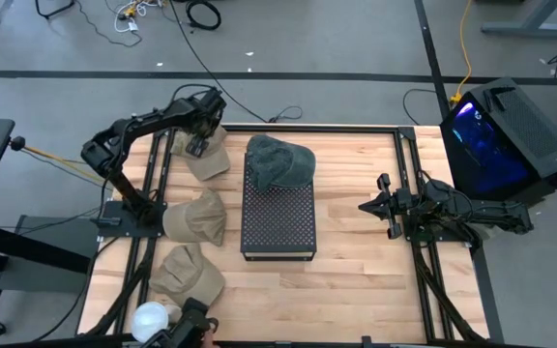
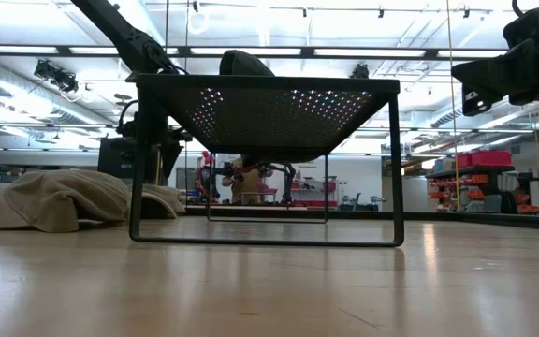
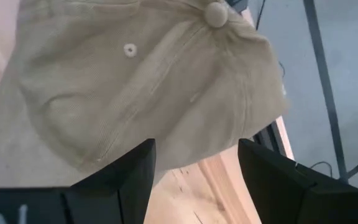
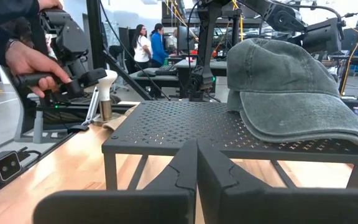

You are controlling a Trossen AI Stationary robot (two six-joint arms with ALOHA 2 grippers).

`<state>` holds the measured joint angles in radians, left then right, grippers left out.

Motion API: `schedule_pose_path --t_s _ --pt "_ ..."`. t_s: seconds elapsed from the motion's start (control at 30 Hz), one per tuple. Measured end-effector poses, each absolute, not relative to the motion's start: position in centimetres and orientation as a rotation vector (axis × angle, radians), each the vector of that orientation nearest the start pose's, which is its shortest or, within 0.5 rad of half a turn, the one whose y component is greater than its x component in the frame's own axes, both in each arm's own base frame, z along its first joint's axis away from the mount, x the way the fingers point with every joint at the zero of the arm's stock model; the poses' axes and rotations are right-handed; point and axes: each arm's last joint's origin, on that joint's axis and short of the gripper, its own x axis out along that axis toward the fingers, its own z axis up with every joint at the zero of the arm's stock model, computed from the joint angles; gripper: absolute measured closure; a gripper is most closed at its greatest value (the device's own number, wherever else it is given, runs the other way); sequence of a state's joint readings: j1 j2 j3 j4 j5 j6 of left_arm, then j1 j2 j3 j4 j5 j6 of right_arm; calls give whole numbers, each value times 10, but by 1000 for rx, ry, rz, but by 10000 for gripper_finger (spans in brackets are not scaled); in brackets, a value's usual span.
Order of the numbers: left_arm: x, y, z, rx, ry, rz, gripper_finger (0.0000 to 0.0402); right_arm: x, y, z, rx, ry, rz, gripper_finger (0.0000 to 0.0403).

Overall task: Pick & Place hat
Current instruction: Put the top brown cap on the shelf

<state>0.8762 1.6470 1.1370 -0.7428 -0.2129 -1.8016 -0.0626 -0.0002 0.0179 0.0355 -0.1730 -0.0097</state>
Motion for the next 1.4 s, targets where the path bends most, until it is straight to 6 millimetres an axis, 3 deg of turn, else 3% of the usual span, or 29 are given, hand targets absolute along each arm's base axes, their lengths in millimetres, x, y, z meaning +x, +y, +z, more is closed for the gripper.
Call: schedule_pose_path --t_s 0.17,0.47,0.93,1.4 --pt "190 242 207 -1805 44 1935 165 96 -1 173 -16 -54 110 396" --pt "180 237 205 -1756 202 2001 165 96 -1 173 -16 -54 110 396" --pt "184 234 204 -1722 289 1952 165 96 -1 173 -16 -54 110 396" --pt "190 235 189 -1677 411 1951 167 96 -1 173 -16 -53 110 396"
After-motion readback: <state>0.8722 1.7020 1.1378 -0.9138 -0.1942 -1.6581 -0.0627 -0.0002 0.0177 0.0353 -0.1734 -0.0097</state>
